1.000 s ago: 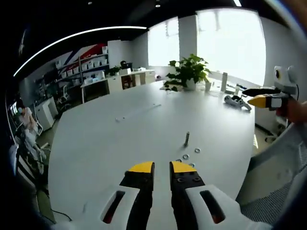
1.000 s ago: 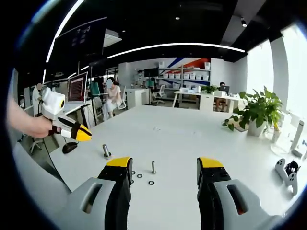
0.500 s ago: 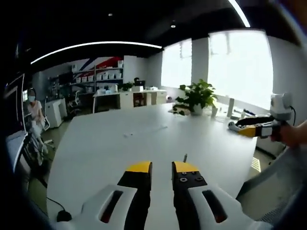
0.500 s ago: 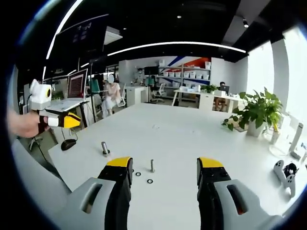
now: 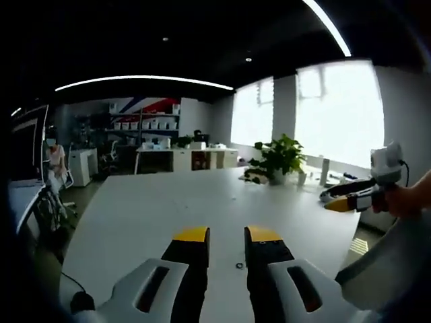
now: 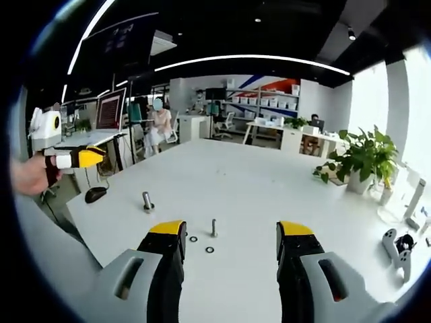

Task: Place the washer onto the threaded stud by aligning its center hole with the stud, sliding it down to the base, and recovering from edge contact or off-axis alignment until the washer reaches the visible bottom stop.

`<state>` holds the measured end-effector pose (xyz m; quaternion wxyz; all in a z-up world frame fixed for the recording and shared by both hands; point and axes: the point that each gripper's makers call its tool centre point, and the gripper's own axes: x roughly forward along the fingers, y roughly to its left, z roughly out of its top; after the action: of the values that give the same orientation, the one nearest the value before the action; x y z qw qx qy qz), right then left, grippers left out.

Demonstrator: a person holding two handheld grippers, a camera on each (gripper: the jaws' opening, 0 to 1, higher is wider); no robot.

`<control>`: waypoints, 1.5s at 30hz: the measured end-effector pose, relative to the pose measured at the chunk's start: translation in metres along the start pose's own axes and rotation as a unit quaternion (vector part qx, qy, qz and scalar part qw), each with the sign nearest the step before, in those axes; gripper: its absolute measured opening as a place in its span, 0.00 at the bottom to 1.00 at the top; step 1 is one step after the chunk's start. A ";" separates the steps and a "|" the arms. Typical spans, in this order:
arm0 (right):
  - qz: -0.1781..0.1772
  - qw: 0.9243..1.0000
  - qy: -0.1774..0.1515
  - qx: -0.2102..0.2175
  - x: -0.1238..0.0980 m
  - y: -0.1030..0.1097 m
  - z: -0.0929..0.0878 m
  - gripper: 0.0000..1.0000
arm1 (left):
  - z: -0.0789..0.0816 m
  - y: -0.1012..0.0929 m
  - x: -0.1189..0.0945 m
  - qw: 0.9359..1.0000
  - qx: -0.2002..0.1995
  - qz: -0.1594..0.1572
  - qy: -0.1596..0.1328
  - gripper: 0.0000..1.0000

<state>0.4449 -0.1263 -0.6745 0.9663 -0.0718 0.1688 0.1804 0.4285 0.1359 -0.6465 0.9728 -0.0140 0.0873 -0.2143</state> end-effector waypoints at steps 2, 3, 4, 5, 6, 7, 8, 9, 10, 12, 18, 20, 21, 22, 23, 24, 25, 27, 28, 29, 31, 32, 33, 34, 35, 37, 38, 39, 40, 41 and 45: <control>0.000 1.000 0.003 -0.007 0.001 0.000 -0.001 0.57 | 0.006 -0.001 -0.001 1.000 0.020 0.004 -0.014 0.19; 0.001 1.000 0.003 -0.007 0.001 0.001 -0.001 0.57 | 0.008 -0.001 -0.001 1.000 0.021 0.006 -0.017 0.19; 0.001 1.000 0.003 -0.008 0.002 0.001 -0.001 0.57 | 0.008 -0.001 0.000 1.000 0.021 0.005 -0.018 0.19; 0.001 1.000 0.005 -0.008 0.002 0.001 -0.002 0.57 | 0.007 -0.001 0.000 1.000 0.020 0.005 -0.017 0.19; 0.001 1.000 0.007 -0.008 0.002 0.001 -0.003 0.57 | 0.005 -0.002 0.000 1.000 0.017 0.003 -0.016 0.19; 0.000 1.000 0.008 -0.008 0.002 0.000 -0.003 0.57 | 0.005 -0.003 0.000 1.000 0.014 0.003 -0.016 0.19; -0.001 1.000 0.009 -0.007 0.002 0.000 -0.005 0.57 | 0.004 -0.005 0.000 1.000 0.015 0.001 -0.016 0.19; -0.001 1.000 0.010 -0.004 0.002 -0.001 -0.005 0.57 | 0.004 -0.006 0.000 1.000 0.017 -0.001 -0.016 0.19; -0.001 1.000 0.010 0.004 0.003 -0.002 -0.005 0.56 | 0.005 -0.007 0.000 1.000 0.020 -0.003 -0.015 0.19; -0.005 1.000 0.011 0.007 0.003 -0.004 -0.005 0.56 | 0.006 -0.007 0.001 0.999 0.033 -0.005 -0.015 0.19; -0.011 0.999 0.021 0.041 0.003 -0.011 -0.012 0.54 | 0.005 -0.005 0.001 1.000 0.024 -0.005 -0.016 0.19; -0.012 0.998 0.024 0.049 0.003 -0.011 -0.013 0.53 | 0.004 -0.008 0.000 0.999 0.027 -0.007 -0.016 0.19; -0.012 0.998 0.027 0.052 0.003 -0.011 -0.014 0.53 | 0.004 -0.009 0.000 0.999 0.029 -0.009 -0.015 0.19; -0.011 0.998 0.030 0.054 0.004 -0.011 -0.015 0.52 | 0.004 -0.011 0.001 0.999 0.031 -0.013 -0.013 0.19; -0.011 0.998 0.032 0.055 0.004 -0.011 -0.016 0.52 | 0.004 -0.011 0.002 0.999 0.031 -0.015 -0.013 0.19; -0.011 0.998 0.034 0.056 0.004 -0.010 -0.017 0.51 | 0.005 -0.010 0.002 0.999 0.030 -0.015 -0.015 0.19; -0.011 0.998 0.037 0.055 0.004 -0.010 -0.017 0.51 | 0.006 -0.009 0.003 0.999 0.028 -0.011 -0.017 0.20; -0.011 0.998 0.042 0.051 0.004 -0.009 -0.017 0.51 | 0.007 -0.005 0.002 1.000 0.016 -0.009 -0.020 0.20; -0.010 0.998 0.044 0.051 0.006 -0.008 -0.018 0.50 | 0.006 -0.005 0.002 1.000 0.018 -0.008 -0.019 0.20; -0.010 0.998 0.046 0.052 0.007 -0.008 -0.019 0.50 | 0.006 -0.005 0.001 1.000 0.020 -0.008 -0.018 0.20; -0.007 0.997 0.052 0.056 0.010 -0.005 -0.021 0.50 | 0.005 -0.005 0.001 1.000 0.021 -0.009 -0.017 0.20; -0.006 0.997 0.055 0.055 0.011 -0.004 -0.021 0.49 | 0.006 -0.004 0.001 1.000 0.020 -0.008 -0.019 0.20; -0.004 0.997 0.059 0.054 0.012 -0.001 -0.022 0.49 | 0.007 -0.004 0.000 0.999 0.022 -0.006 -0.021 0.20; -0.002 0.997 0.062 0.053 0.014 0.000 -0.023 0.49 | 0.007 -0.004 0.000 0.999 0.024 -0.006 -0.022 0.20; 0.001 0.997 0.066 0.051 0.016 0.004 -0.023 0.49 | 0.009 -0.005 0.000 0.999 0.025 -0.005 -0.024 0.20; 0.006 0.996 0.071 0.044 0.018 0.008 -0.024 0.48 | 0.010 -0.006 -0.001 0.999 0.031 -0.006 -0.026 0.19; 0.008 0.996 0.075 0.041 0.020 0.009 -0.024 0.48 | 0.009 -0.006 -0.001 0.999 0.033 -0.007 -0.025 0.19; 0.011 0.996 0.078 0.038 0.022 0.011 -0.024 0.48 | 0.009 -0.007 -0.001 0.999 0.034 -0.007 -0.025 0.19; 0.013 0.996 0.080 0.037 0.023 0.012 -0.024 0.48 | 0.009 -0.007 -0.001 0.999 0.033 -0.007 -0.025 0.19; 0.014 0.996 0.081 0.036 0.025 0.013 -0.024 0.47 | 0.010 -0.007 -0.001 0.999 0.033 -0.007 -0.026 0.19; 0.019 0.995 0.094 0.036 0.033 0.013 -0.028 0.45 | 0.011 -0.004 -0.001 0.999 0.033 -0.002 -0.027 0.19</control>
<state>0.4608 -0.1091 -0.7129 0.9445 -0.0507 0.2665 0.1852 0.4281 0.1329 -0.6357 0.9742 0.0124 0.0539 -0.2186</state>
